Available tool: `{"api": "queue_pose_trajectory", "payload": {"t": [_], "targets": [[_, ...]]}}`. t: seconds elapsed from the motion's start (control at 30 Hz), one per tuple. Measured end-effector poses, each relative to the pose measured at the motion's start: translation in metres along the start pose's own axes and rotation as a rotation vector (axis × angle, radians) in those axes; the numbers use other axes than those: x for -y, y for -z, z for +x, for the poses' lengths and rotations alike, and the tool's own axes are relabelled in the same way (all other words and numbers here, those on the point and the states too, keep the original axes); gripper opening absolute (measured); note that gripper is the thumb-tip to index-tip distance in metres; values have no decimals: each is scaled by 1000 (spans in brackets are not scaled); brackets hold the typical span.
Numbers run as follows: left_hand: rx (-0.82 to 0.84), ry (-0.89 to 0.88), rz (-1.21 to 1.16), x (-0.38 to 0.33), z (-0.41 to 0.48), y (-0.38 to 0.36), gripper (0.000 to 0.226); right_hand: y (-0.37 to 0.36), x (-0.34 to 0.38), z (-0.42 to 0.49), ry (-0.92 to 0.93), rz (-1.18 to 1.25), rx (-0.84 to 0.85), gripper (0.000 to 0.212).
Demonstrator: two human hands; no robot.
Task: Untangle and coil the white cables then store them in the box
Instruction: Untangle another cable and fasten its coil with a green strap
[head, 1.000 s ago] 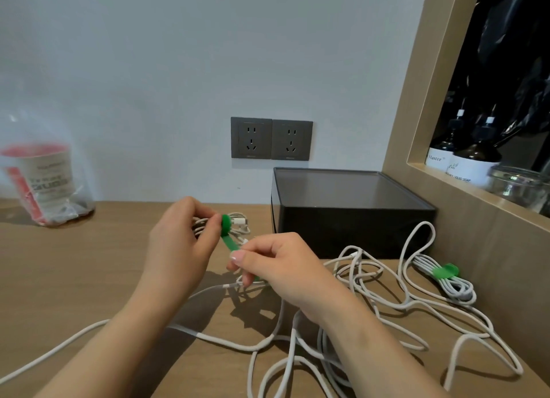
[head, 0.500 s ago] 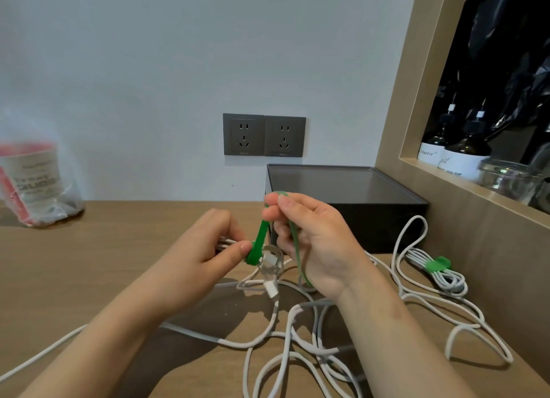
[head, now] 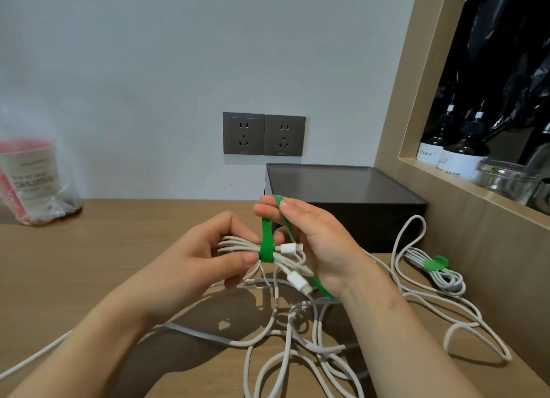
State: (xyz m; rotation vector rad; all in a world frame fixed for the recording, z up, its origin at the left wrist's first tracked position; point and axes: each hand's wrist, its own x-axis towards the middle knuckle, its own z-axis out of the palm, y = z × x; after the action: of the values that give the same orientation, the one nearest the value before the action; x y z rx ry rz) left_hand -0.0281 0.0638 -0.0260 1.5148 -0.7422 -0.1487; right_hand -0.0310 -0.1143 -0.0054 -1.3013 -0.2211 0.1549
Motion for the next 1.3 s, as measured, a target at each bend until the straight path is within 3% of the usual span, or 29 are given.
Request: {"api": "queue_pose_trajectory", "payload": {"t": [0.13,0.23,0.37,0.47,0.63,0.93,1.13,1.3], "targets": [[-10,-33,-136,2,3,0,35,0,-6,6,-7,51,55,24],[-27,-95,-248,0,4,-4,32,-3,-14,7,-39,13,120,29],[-262,-121,-263,-1,7,-2,43,-8,-17,5,-86,0,170,28],[-491,-119,-199,-1,9,5,50,-8,-16,6,-79,-78,116,28],[-651,-84,-58,1,11,8,13,-7,-19,6,15,-589,42,13],[-876,-109,281,9,10,24,30,-9,-12,-2,-39,-743,153,18],[-787,-101,721,11,8,21,27,-12,-3,-10,20,-684,251,22],[-535,-161,802,10,4,17,27,-8,3,-14,183,-481,259,23]]}}
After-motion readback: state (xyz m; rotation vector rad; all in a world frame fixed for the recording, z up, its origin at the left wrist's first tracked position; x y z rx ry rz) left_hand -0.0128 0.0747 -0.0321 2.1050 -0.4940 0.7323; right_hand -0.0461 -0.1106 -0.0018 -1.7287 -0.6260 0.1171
